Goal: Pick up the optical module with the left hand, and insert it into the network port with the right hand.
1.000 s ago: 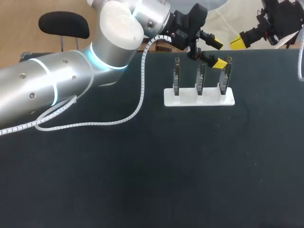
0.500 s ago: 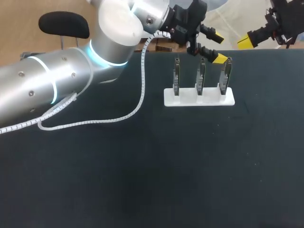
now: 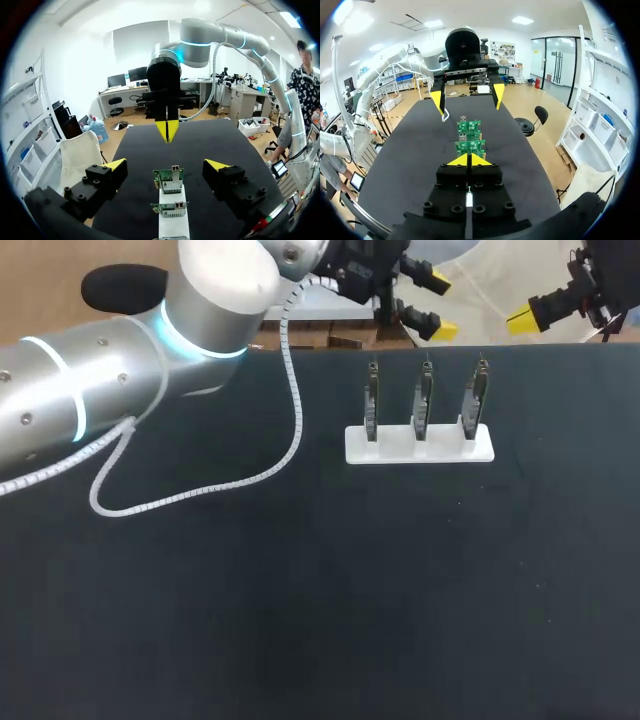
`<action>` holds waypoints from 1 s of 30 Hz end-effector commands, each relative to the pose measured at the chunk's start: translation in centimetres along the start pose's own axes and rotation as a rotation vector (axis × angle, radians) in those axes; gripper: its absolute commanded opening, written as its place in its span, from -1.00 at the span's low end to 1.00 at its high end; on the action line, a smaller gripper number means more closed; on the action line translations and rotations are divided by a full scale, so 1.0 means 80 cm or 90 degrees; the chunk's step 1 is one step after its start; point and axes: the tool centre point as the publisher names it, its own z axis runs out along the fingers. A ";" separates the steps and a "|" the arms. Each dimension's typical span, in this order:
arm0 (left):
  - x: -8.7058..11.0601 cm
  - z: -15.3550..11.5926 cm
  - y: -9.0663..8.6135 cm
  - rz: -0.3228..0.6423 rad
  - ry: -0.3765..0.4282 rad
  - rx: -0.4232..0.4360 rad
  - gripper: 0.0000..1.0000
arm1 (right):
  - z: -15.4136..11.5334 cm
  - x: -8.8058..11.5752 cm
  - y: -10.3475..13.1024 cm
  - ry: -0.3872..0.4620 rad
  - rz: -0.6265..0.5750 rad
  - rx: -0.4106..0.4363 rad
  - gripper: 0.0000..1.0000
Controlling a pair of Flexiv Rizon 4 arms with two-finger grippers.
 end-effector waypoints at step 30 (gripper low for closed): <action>-0.007 -0.034 -0.015 0.019 -0.005 -0.062 1.00 | -0.007 -0.009 0.004 -0.005 -0.003 0.036 1.00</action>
